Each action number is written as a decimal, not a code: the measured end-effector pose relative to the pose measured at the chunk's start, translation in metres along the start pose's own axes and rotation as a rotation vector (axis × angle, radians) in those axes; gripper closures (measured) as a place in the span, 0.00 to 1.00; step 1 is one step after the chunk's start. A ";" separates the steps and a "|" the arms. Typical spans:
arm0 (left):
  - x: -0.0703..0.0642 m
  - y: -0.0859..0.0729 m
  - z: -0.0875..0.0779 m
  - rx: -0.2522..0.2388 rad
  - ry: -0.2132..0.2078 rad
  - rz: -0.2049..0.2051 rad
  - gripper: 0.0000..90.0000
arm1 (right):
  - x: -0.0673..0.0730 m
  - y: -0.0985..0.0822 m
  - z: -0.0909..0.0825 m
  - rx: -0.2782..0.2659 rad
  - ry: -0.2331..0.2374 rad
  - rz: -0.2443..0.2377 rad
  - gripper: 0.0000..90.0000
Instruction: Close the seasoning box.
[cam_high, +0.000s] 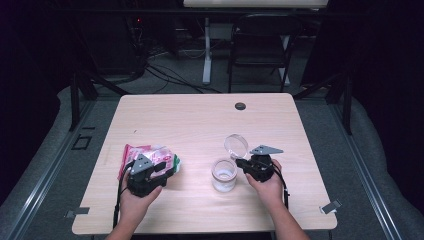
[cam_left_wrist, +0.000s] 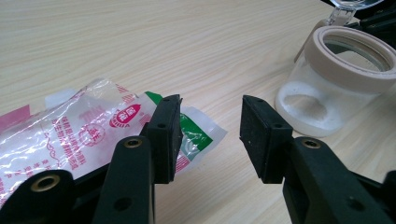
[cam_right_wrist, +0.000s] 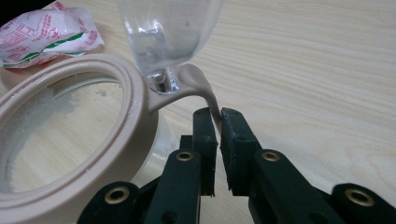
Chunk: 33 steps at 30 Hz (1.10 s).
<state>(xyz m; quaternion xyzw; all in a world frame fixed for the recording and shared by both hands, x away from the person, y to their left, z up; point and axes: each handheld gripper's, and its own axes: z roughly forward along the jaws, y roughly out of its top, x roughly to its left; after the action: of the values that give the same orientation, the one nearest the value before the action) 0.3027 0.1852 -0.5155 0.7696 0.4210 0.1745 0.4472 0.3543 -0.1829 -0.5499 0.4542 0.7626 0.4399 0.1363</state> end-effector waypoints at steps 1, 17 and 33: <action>0.001 0.000 -0.001 0.001 0.003 -0.003 0.65 | 0.000 0.000 0.002 -0.009 0.007 0.002 0.94; 0.012 0.000 0.005 0.011 0.008 -0.016 0.63 | 0.004 -0.001 -0.010 0.017 -0.063 -0.066 0.79; 0.010 0.004 0.015 0.020 0.014 0.048 0.60 | 0.014 -0.004 -0.042 -0.019 -0.097 -0.089 0.70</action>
<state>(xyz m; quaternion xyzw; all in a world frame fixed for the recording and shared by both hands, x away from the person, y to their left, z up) 0.3207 0.1841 -0.5213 0.7827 0.4075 0.1864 0.4319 0.3191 -0.1954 -0.5267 0.4395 0.7703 0.4179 0.1968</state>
